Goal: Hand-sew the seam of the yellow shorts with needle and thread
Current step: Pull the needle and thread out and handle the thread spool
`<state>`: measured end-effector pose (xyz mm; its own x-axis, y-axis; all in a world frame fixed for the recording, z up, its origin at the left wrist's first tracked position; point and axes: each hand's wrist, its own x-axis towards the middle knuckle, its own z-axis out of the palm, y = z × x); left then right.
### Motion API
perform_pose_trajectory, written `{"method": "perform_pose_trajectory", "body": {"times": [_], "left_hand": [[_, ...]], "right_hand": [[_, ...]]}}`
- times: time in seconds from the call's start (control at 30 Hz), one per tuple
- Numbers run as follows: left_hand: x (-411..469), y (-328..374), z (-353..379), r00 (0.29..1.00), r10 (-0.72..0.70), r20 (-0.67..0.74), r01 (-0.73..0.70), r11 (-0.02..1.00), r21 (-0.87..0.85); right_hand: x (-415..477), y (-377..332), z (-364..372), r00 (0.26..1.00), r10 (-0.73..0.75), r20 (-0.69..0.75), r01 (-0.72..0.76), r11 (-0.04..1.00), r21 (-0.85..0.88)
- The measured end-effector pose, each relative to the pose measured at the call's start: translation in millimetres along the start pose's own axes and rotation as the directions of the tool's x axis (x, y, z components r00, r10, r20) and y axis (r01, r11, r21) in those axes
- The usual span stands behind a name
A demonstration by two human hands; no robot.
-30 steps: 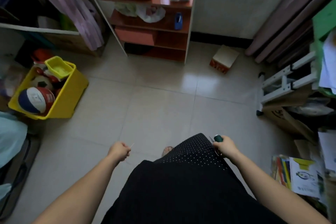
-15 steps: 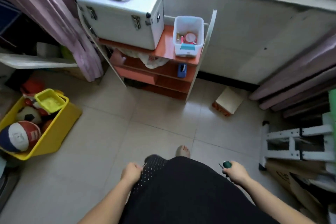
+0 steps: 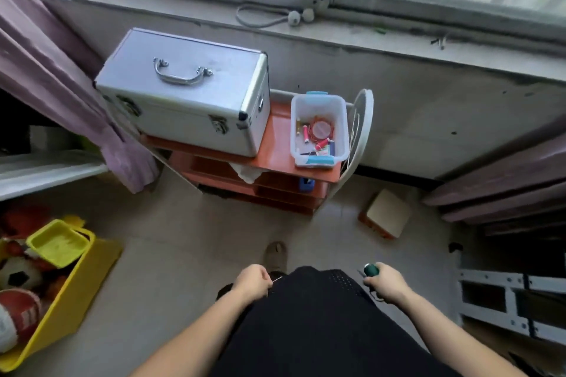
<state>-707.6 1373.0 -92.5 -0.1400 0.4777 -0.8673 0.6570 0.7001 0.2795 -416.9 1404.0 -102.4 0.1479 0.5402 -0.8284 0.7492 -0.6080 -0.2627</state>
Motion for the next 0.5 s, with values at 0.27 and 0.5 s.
{"method": "perform_pose_trajectory", "body": {"times": [0.27,0.5], "left_hand": [[55.1,10.9,-87.1,0.994,-0.082,-0.074,0.091,0.988,0.127],[76.7,56.9,-80.5,0.985,-0.162,-0.066,0.160,0.986,-0.044]], "right_hand": [[10.5,-90.5,-70.5,0.984,-0.098,-0.149,0.137,0.951,0.278],[22.7,-168.2,-159.7,0.936,-0.303,-0.177,0.350,0.848,0.398]]}}
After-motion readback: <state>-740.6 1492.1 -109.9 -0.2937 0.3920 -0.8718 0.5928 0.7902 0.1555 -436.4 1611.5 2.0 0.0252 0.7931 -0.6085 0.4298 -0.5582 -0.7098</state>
